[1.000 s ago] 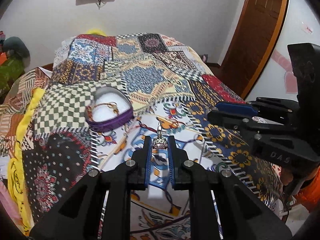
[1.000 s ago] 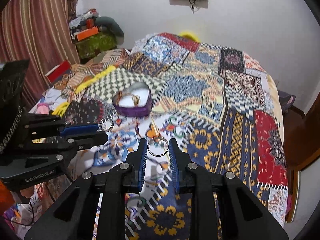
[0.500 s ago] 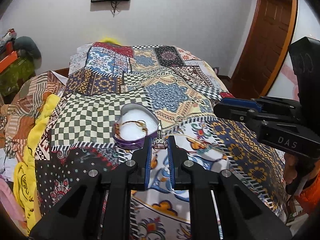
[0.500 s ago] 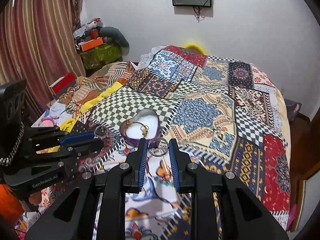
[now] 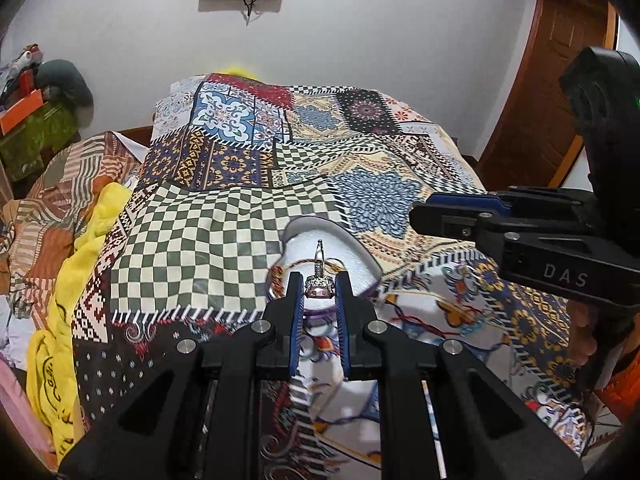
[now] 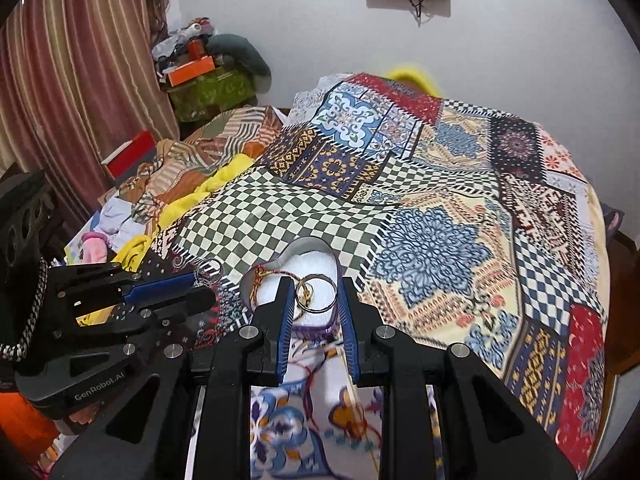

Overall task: Organize jewelry
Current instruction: 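Carry the pendant and the silver ring over the heart tin with both grippers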

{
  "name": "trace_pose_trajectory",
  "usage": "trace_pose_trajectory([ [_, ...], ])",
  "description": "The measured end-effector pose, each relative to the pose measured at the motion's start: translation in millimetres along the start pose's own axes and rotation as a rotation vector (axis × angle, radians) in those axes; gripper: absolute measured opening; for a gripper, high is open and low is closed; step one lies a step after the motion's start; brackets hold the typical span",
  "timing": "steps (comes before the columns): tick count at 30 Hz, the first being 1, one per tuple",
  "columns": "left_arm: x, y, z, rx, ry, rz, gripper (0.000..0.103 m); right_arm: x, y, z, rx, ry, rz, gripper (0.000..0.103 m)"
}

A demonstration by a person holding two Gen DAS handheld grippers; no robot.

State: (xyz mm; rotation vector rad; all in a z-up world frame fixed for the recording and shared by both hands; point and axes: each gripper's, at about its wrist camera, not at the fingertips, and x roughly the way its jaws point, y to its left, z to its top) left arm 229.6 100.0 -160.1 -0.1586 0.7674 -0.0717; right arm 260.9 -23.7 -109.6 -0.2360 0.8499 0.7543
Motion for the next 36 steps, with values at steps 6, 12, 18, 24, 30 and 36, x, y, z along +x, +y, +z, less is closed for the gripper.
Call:
trace_pose_trajectory([
  [6,23.2,13.8,4.4,-0.009,0.023,0.009,0.014,25.5,0.9,12.9,-0.010,0.040,0.013,0.020],
  [12,46.3,22.8,4.3,-0.023,0.068,-0.008,0.014,53.9,-1.4,20.5,-0.004,0.109,0.044,0.020],
  [18,60.2,24.4,3.1,-0.023,0.098,-0.026,0.014,68.1,0.1,20.7,-0.028,0.139,0.035,0.020],
  [24,63.0,19.7,2.4,-0.005,0.102,-0.031,0.014,76.4,-1.0,20.4,-0.027,0.146,0.036,0.020],
  [30,67.0,18.6,2.2,-0.002,0.114,-0.028,0.014,83.2,-1.8,17.7,-0.022,0.162,0.038,0.020],
  [36,66.5,18.8,3.0,-0.006,0.121,-0.025,0.014,85.7,-5.1,18.0,0.002,0.177,0.055,0.020],
])
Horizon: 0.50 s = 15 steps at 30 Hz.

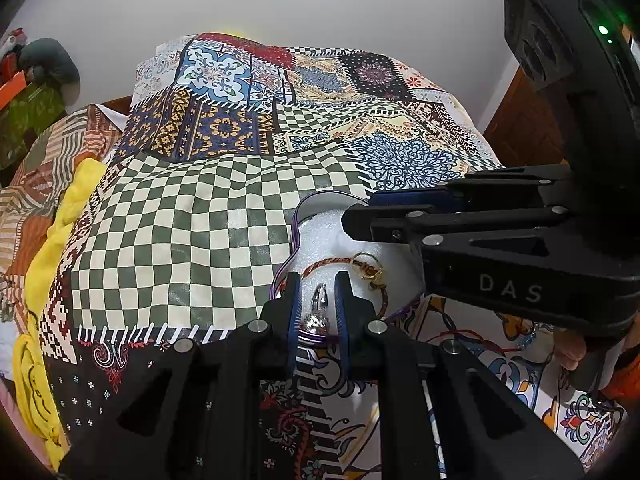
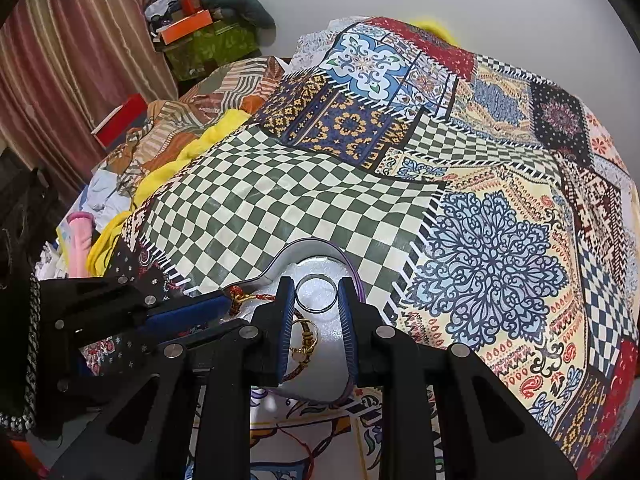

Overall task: Organize jewelry
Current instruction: 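Open both grippers to drop the pendant and ring into the tin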

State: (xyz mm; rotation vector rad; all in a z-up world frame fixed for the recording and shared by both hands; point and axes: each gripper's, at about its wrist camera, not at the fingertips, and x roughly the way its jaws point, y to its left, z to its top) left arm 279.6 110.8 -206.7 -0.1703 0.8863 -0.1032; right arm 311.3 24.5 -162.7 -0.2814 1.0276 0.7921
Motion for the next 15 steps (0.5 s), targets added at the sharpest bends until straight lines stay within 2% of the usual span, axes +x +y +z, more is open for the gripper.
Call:
trace_pose_trajectory([
  [7,-10.9,-4.1,-0.6,0.011,-0.010,0.010,0.014,-9.6,-0.4,1.0,0.004,-0.012,-0.013,0.029],
  [15,-40.0,-12.6,1.9,0.023,-0.051,0.033,0.014,-46.9,4.4,-2.0,-0.015,-0.073,-0.052,0.029],
])
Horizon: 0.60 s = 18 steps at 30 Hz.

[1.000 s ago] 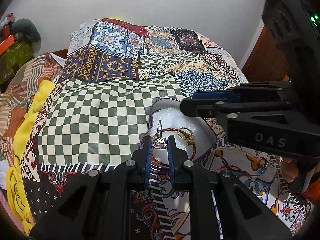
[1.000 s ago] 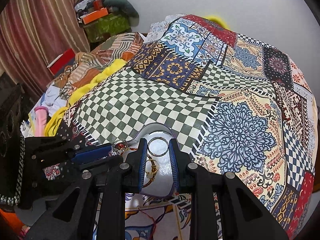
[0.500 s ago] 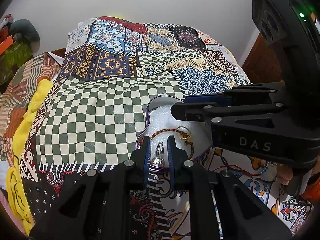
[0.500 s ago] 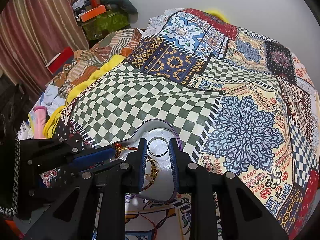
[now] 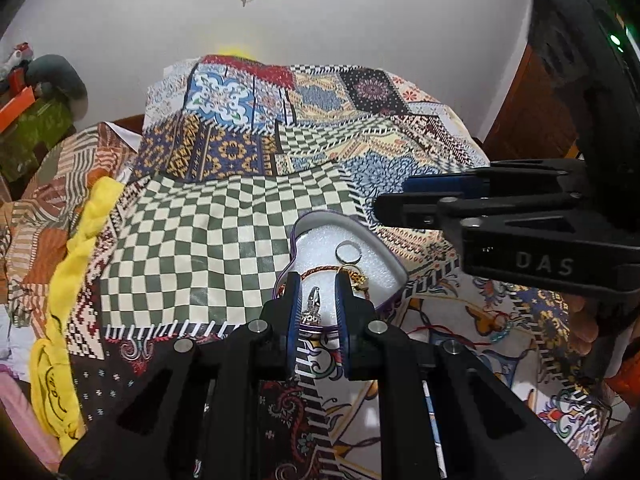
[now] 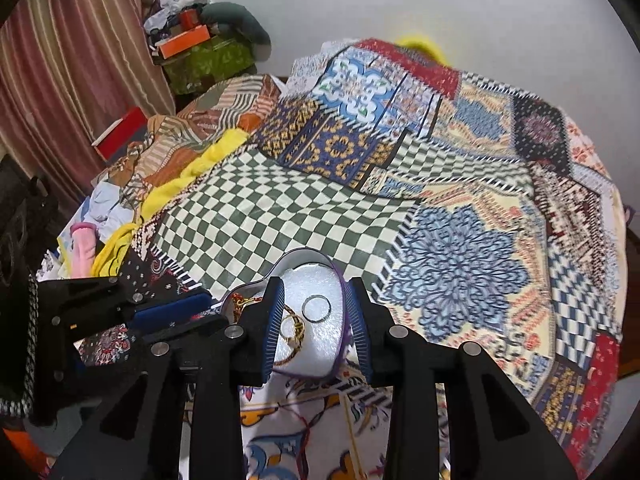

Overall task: Organize jewelry
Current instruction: 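Open both grippers to drop the pendant and ring into the tin, then move the left gripper to the red beaded bracelet while the right gripper approaches a gold ring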

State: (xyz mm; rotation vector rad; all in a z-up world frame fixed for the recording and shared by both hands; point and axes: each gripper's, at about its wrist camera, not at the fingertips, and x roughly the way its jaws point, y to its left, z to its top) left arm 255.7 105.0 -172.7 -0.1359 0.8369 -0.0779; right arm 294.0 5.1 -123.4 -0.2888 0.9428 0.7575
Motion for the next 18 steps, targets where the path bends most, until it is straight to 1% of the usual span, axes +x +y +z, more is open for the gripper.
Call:
trace_pose_trajectory([
  [7,-27.9,-15.4,2.1,0.018,-0.030,0.009,0.015,-44.8,0.0,-16.8,-0.007,-0.062,-0.045,0.030],
  [9,-34.7,-20.4,0.9,0.024,-0.034,0.011,0.017,-54.4,-0.5,-22.5,-0.008,-0.073,-0.057,0.030],
  [15,-52.4,-37.8,-2.0,0.044,-0.046,0.007,0.018,-91.3,-11.5,-46.7,-0.005,-0.124,-0.132,0.032],
  [18,-57.3,-48.0,-3.7,0.057,-0.044,0.004,0.018,-109.2,-23.5,-57.0,0.011,-0.144,-0.166,0.035],
])
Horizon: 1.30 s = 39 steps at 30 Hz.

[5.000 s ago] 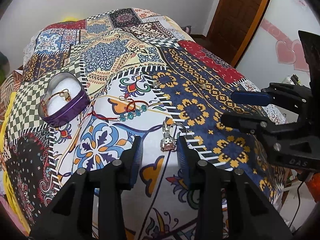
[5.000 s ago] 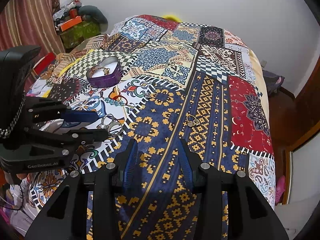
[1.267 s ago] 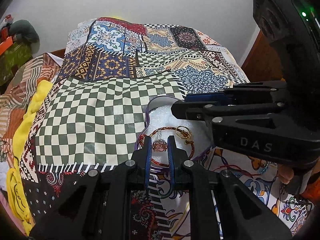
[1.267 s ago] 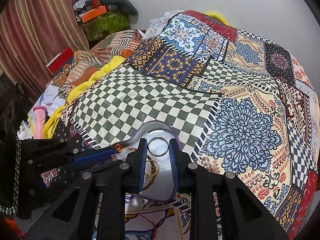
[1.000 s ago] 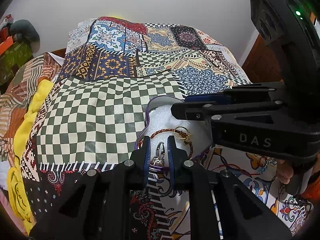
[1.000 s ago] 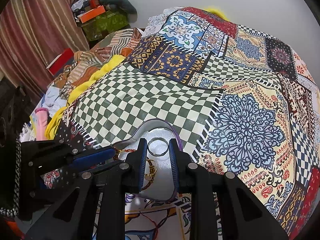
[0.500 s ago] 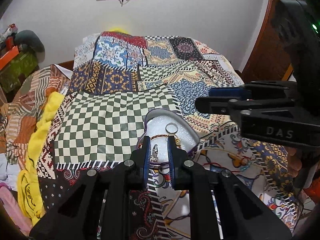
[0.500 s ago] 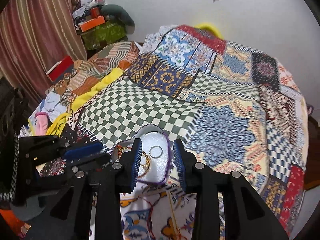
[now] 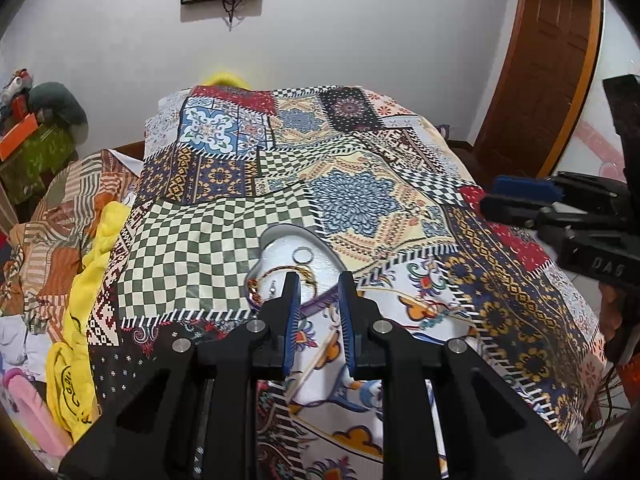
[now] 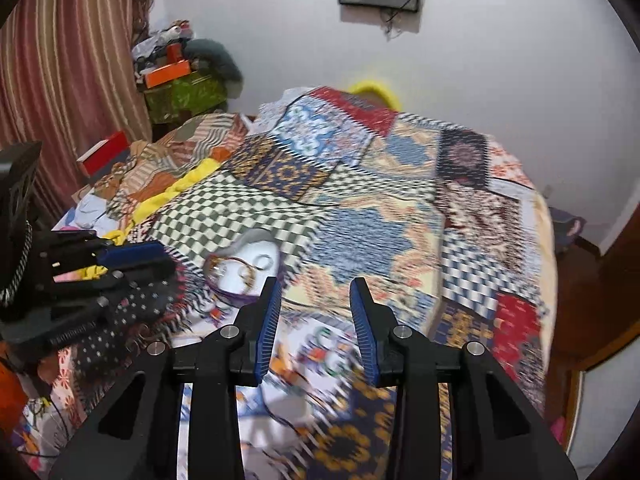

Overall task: Organize jewelry
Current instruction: 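Move the left gripper to the red beaded bracelet while the right gripper approaches a gold ring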

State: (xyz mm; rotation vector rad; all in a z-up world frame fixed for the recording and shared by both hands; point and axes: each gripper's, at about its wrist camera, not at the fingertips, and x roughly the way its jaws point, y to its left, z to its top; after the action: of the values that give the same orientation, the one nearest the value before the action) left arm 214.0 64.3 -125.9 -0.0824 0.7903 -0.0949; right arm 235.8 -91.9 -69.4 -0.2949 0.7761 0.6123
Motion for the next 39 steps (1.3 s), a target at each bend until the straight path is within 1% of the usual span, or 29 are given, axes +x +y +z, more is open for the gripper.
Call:
trace_pose_trajectory([
  [2,-0.7,-7.0,-0.9,0.007,0.006,-0.006,0.018,-11.0,-12.0,-6.5,0.015,-0.011,-0.021,0.038],
  [5,2.0,-17.6,-3.7,0.016,0.021,-0.020,0.019,-21.3,-26.4,-17.9,0.036,-0.015,-0.052,0.039],
  [8,9.4,-28.0,-7.7,0.024,0.042,-0.039,0.022,-23.5,-38.2,-28.5,0.061,0.000,-0.064,0.040],
  [11,20.4,-40.3,-13.3,0.042,0.073,-0.059,0.023,-21.7,-51.1,-42.2,0.089,0.025,-0.074,0.040],
  [17,47.8,-63.4,-26.1,0.084,0.148,-0.087,0.023,-16.9,-69.2,-68.9,0.133,0.071,-0.071,0.040],
  [23,67.0,-75.2,-31.8,0.117,0.194,-0.105,0.023,-6.9,-80.2,-91.6,0.165,0.115,-0.051,0.040],
  [24,69.5,-77.3,-32.2,0.127,0.197,-0.104,0.024,-4.6,-82.5,-95.2,0.171,0.123,-0.045,0.040],
  [26,72.9,-80.1,-32.3,0.143,0.198,-0.097,0.031,-0.9,-85.8,-102.8,0.186,0.142,-0.035,0.040],
  [28,75.3,-82.3,-32.5,0.159,0.194,-0.092,0.035,2.2,-89.2,-109.5,0.196,0.157,-0.032,0.040],
  [32,81.0,-84.8,-32.1,0.186,0.196,-0.088,0.035,7.2,-93.0,-119.5,0.211,0.183,-0.027,0.040],
  [36,81.8,-86.0,-30.2,0.203,0.191,-0.085,0.036,11.5,-95.3,-121.5,0.211,0.191,-0.030,0.040],
  [39,84.3,-85.4,-29.0,0.202,0.194,-0.092,0.041,14.8,-94.4,-118.5,0.203,0.189,-0.031,0.040],
])
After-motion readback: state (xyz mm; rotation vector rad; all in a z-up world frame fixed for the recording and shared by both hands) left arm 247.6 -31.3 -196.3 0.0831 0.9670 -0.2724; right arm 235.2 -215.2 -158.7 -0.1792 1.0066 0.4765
